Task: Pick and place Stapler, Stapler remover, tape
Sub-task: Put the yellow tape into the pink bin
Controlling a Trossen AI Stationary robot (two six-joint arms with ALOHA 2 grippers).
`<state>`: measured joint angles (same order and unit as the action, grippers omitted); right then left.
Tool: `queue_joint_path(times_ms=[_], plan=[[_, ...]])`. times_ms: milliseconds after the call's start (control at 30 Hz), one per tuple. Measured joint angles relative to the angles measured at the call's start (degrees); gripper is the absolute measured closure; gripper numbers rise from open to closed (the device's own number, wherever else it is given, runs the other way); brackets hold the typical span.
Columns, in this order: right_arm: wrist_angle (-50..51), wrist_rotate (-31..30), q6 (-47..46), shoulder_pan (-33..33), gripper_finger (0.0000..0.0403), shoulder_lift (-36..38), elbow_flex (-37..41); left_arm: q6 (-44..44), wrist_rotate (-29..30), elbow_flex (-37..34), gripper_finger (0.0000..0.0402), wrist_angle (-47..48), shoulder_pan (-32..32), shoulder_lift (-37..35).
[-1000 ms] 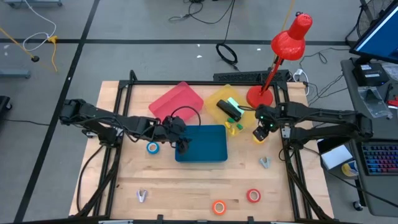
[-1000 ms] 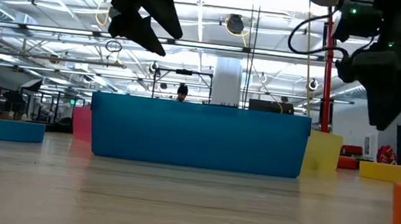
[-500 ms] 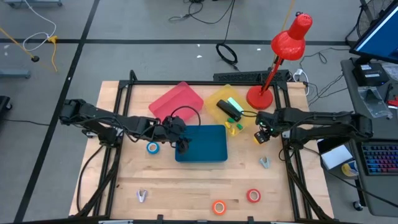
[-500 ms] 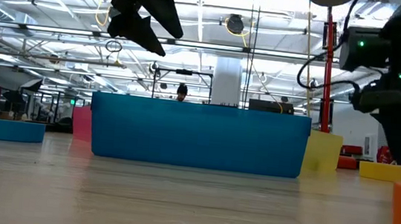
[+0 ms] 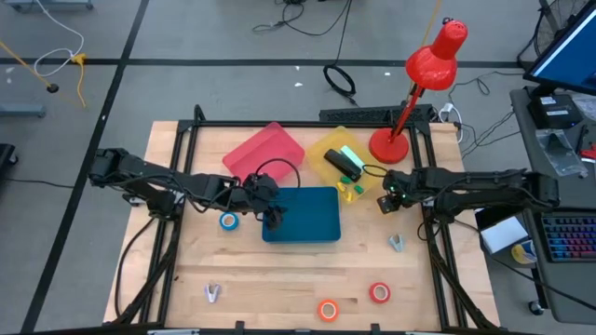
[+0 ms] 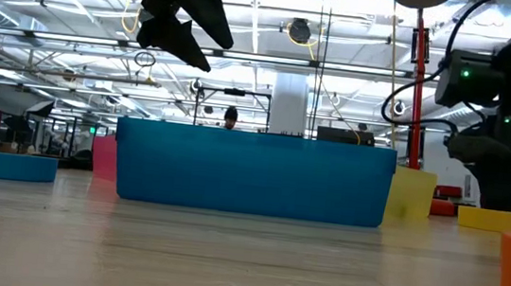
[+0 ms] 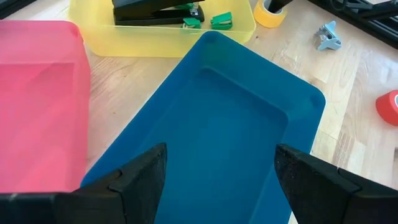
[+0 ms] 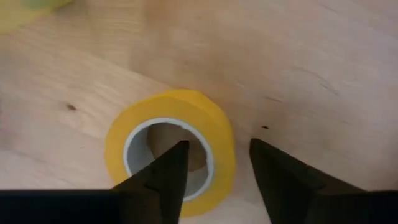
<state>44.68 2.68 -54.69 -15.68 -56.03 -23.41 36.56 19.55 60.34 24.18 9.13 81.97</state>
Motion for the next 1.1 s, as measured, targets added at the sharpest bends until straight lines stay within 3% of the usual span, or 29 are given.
queue_joint_path(times_ms=[267,333,467,600,900,1100], plan=[[0.11,1.05,0.30,-0.02,0.0371,1.89,0.38,-0.02,-1.59,0.02,0.0110,-0.43,0.07,0.00],[-1.55,4.06,1.19,-0.07,0.0372,3.44,0.40,-0.02,-3.14,0.02,0.0110,-0.82,0.07,0.00],[-10.88,17.88,-0.28,0.22,0.0371,7.12,0.05,0.00,-6.22,0.02,0.0110,-2.83,0.07,0.02],[-27.53,21.33,-4.44,1.30,0.0371,10.39,-0.17,-0.04,-9.61,0.04,0.0110,-8.03,0.13,0.02],[-65.24,17.79,-12.01,6.19,0.0371,11.93,-0.31,-0.26,-14.34,0.04,0.0110,-21.65,0.13,0.02],[-70.71,11.41,-10.74,10.30,0.0371,8.23,-0.32,-0.39,-15.13,0.04,0.0110,-28.43,0.13,0.02]])
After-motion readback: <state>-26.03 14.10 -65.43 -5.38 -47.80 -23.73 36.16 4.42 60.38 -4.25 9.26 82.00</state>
